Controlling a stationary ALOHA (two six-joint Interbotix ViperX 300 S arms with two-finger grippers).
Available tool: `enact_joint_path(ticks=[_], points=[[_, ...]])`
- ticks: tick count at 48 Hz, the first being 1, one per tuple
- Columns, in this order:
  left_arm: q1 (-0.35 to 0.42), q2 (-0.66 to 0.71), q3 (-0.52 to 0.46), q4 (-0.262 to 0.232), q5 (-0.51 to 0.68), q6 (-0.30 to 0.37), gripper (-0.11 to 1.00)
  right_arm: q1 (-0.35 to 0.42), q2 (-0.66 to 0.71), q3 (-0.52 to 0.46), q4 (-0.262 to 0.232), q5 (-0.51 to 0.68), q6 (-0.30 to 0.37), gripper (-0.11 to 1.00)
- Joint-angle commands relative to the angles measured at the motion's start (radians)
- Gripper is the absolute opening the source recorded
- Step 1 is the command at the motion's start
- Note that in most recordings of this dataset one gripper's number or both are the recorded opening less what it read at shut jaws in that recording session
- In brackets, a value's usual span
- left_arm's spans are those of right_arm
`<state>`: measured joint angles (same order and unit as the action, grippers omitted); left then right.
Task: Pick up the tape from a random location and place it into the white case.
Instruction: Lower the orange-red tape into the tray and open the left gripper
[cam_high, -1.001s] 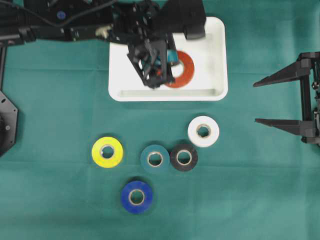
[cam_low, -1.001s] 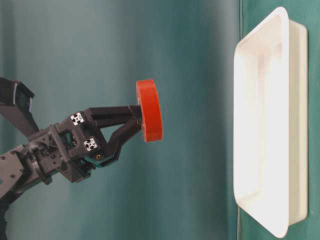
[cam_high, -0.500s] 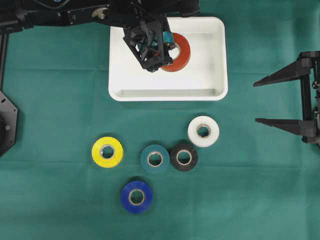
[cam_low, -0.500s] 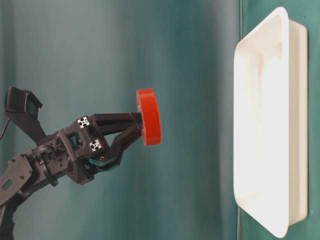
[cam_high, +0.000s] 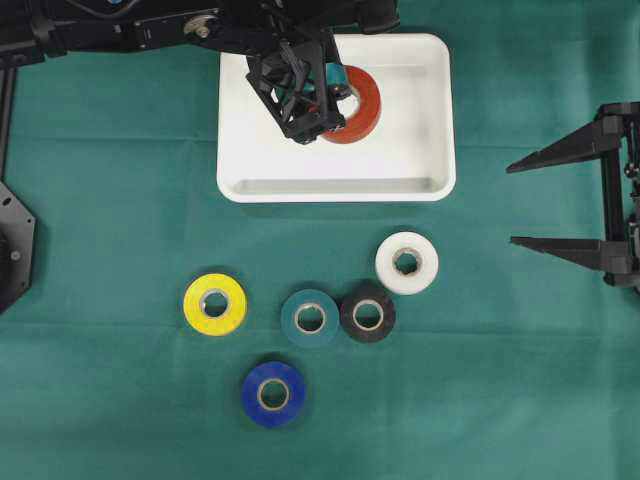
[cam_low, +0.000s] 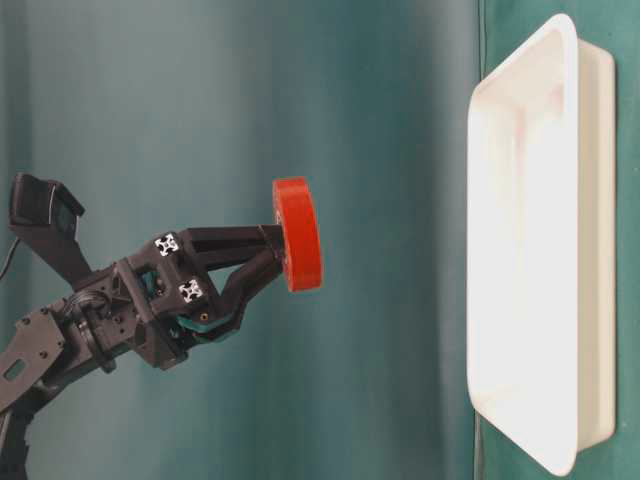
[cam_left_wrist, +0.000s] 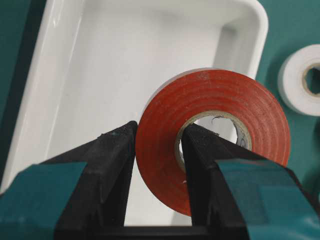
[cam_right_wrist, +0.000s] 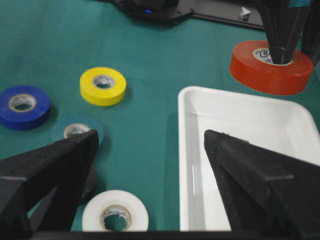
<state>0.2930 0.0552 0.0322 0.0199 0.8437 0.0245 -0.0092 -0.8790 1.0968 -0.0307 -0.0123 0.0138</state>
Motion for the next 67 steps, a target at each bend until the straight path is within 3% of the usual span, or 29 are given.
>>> enact_joint_path(ticks=[1,14,31,67], points=[[0.003,-0.041,-0.011,0.003,-0.008,-0.002,0.24,0.000,0.005,-0.026,-0.002,-0.003,0.000,0.91],[0.003,-0.038,0.002,0.002,-0.018,-0.002,0.24,0.000,0.005,-0.026,0.000,-0.005,0.000,0.91],[0.043,0.014,0.089,0.003,-0.178,0.000,0.24,0.000,0.006,-0.026,-0.002,-0.003,0.000,0.91],[0.103,0.179,0.178,0.000,-0.316,0.000,0.24,-0.005,0.011,-0.025,-0.002,-0.003,0.000,0.91]])
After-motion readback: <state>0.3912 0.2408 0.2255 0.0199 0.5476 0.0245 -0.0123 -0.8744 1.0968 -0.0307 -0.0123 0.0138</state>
